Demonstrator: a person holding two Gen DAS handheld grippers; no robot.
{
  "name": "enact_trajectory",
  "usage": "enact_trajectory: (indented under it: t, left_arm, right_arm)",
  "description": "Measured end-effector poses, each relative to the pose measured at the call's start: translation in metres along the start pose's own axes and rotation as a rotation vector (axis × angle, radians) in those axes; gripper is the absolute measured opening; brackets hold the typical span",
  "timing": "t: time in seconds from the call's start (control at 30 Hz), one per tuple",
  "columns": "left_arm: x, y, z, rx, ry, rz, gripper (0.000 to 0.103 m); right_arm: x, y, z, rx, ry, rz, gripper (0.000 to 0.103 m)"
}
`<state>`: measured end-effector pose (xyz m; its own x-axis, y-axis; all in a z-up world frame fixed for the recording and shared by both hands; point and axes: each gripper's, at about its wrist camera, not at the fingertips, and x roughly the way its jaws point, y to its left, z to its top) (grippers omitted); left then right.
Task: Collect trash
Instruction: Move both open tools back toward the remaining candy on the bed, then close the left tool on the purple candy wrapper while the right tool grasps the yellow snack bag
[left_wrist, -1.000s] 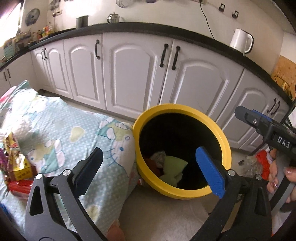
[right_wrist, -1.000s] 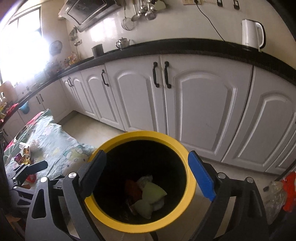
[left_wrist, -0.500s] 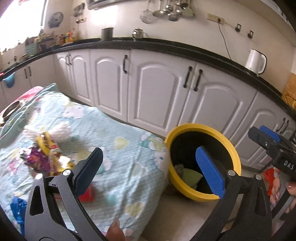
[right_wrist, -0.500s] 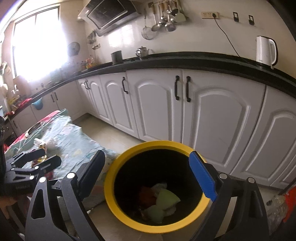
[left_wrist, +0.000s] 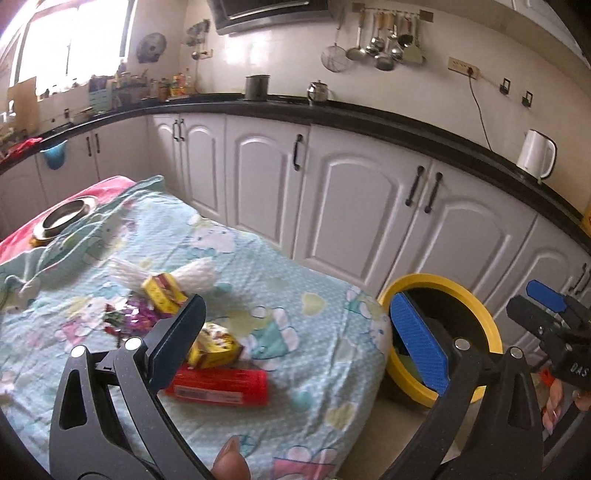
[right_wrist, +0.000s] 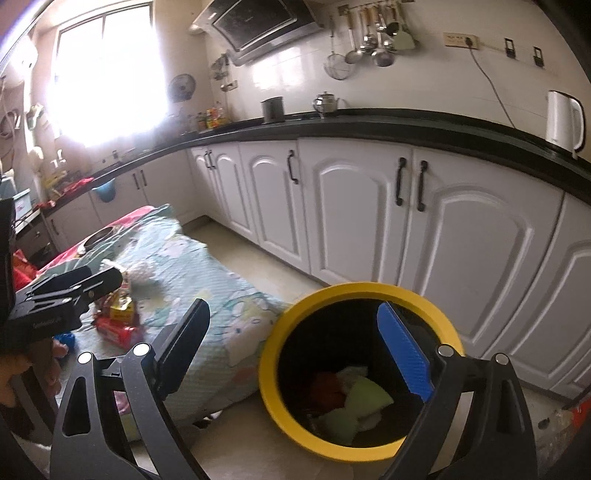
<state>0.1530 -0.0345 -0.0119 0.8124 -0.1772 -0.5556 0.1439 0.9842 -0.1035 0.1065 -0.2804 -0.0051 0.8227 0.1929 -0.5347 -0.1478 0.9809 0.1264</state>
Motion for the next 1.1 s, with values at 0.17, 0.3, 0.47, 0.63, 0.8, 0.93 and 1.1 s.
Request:
enact_trajectory:
  t: [0.17,0.3,0.47,0.63,0.8,0.93,1.1]
  left_arm:
    - [-0.007,0.021,0.0,-0.027,-0.012,0.03,0.092]
    - [-0.012,0.035,0.0,-0.052,-0.019,0.047,0.092]
    - [-0.019,0.054,0.0,-0.082,-0.029,0.066,0.092]
    - [-0.024,0.075,-0.002,-0.113,-0.032,0.09,0.092]
    - [-0.026,0.096,-0.005,-0.148,-0.026,0.11,0.092]
    - [-0.029,0.113,-0.008,-0.176,-0.023,0.124,0.092]
    - [-0.029,0.131,-0.012,-0.216,-0.008,0.122,0.081]
  right_arm:
    - [0.002,0.02,0.003,-0.034,0.004,0.045,0.09]
    - [0.006,0.036,0.006,-0.066,0.011,0.082,0.09]
    - [0.011,0.054,0.009,-0.081,0.024,0.134,0.09]
    - [0.02,0.075,0.012,-0.096,0.035,0.181,0.09]
    - [0.03,0.094,0.016,-0.124,0.048,0.225,0.09]
    - [0.041,0.109,0.016,-0.138,0.076,0.245,0.089]
    - [0.057,0.125,0.015,-0.153,0.111,0.275,0.089]
